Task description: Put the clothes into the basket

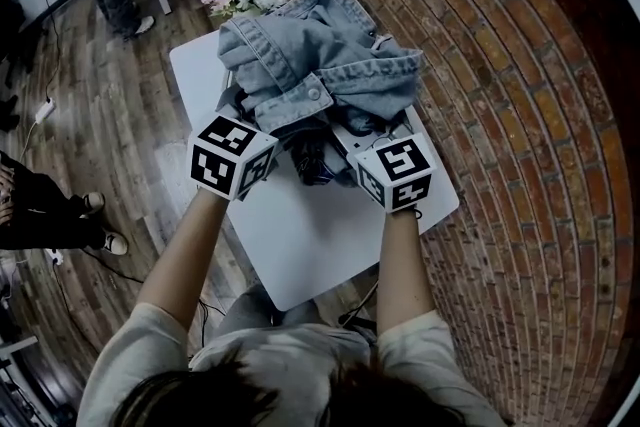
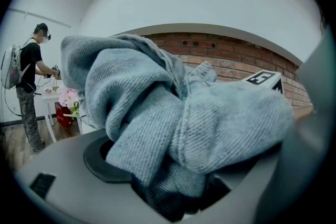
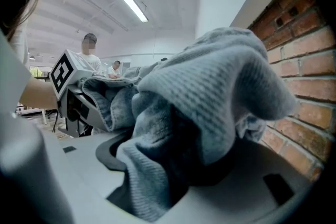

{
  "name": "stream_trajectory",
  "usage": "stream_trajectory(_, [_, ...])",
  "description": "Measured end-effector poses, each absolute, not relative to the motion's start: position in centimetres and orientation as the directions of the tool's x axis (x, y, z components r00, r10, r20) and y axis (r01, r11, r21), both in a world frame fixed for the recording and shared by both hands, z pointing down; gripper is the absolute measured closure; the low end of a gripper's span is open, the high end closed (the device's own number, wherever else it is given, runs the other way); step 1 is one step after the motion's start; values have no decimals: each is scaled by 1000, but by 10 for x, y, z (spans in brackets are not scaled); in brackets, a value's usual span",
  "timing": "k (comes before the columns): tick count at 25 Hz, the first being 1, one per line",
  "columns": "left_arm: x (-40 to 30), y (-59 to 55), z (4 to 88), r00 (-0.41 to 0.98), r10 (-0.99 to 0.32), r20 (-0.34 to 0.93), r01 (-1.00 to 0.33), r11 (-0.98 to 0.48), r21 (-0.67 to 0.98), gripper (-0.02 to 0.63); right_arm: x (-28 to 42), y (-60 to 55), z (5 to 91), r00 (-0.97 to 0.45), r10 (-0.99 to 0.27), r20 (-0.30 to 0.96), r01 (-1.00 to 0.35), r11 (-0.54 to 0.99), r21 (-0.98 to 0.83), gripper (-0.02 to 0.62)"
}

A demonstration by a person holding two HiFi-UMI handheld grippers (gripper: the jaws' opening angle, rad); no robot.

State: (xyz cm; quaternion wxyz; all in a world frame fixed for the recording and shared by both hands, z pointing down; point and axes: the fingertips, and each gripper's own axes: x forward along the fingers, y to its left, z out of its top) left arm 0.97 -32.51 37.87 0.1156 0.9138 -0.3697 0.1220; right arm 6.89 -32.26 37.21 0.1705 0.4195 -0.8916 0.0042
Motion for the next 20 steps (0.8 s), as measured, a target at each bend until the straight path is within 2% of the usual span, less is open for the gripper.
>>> stream_trajectory(20, [14, -369, 425, 698, -616, 364, -708, -669, 225, 215, 74, -367, 414, -567, -731, 381, -756, 645, 113, 319])
